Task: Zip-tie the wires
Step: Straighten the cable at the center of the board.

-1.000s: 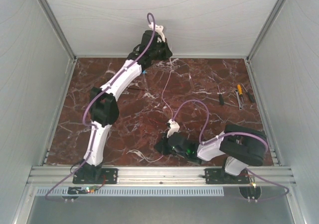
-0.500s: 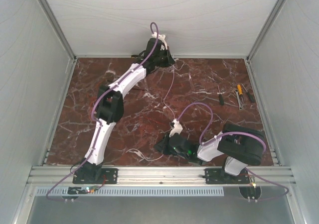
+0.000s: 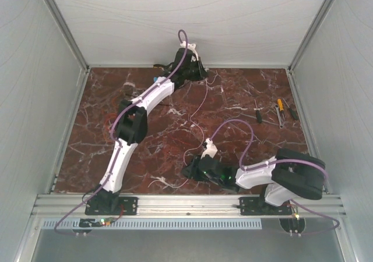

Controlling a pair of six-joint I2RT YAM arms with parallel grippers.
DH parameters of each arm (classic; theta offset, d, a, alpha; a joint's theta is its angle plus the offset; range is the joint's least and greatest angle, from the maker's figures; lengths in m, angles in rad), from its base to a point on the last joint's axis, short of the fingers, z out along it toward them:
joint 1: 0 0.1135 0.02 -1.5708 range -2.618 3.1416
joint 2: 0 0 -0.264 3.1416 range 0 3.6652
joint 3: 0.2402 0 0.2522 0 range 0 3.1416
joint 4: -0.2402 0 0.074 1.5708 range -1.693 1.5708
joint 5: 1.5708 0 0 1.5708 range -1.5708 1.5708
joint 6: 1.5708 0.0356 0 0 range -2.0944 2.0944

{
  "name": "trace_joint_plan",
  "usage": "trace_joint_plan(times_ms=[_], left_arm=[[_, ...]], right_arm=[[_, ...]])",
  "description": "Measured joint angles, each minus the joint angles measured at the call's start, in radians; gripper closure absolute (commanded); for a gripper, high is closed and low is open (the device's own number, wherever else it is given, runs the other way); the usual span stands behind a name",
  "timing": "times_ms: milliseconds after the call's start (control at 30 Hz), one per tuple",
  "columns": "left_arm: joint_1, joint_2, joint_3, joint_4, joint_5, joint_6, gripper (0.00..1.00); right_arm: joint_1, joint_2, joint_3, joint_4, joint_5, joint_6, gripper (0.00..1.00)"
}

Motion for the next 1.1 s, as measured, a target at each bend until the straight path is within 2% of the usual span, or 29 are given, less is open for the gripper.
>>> trace_joint_plan(times_ms=[300,333,467,600,700,800,1100], left_arm=[[-0.007,0.022,0.0,0.009,-0.022,-0.071,1.0],[-0.007,0.021,0.0,0.013,-0.023,-0.077,0.97],[-0.007,0.021,0.0,0.023,-0.022,-0.102,0.74],[-0.007,0.021,0.0,0.029,-0.021,-0.115,0.45],[-0.007,0.02,0.0,0.03,-0.022,-0.122,0.2],[-0.007,0.012,0.0,0.029,-0.023,-0.122,0.01],[-0.007,-0.114,0.0,0.014,-0.026,-0.089,0.0]], right_arm=[[0.0,-0.22,-0.017,-0.299,0.075,0.023,0.44],[0.0,-0.245,-0.019,-0.328,0.082,0.021,0.4],[0.0,-0.356,-0.02,-0.443,0.11,-0.006,0.27],[-0.006,-0.482,-0.014,-0.55,0.143,-0.054,0.15],[-0.02,-0.57,0.002,-0.634,0.168,-0.105,0.09],[-0.051,-0.644,0.036,-0.711,0.192,-0.162,0.05],[-0.171,-0.816,0.108,-0.833,0.216,-0.308,0.04]])
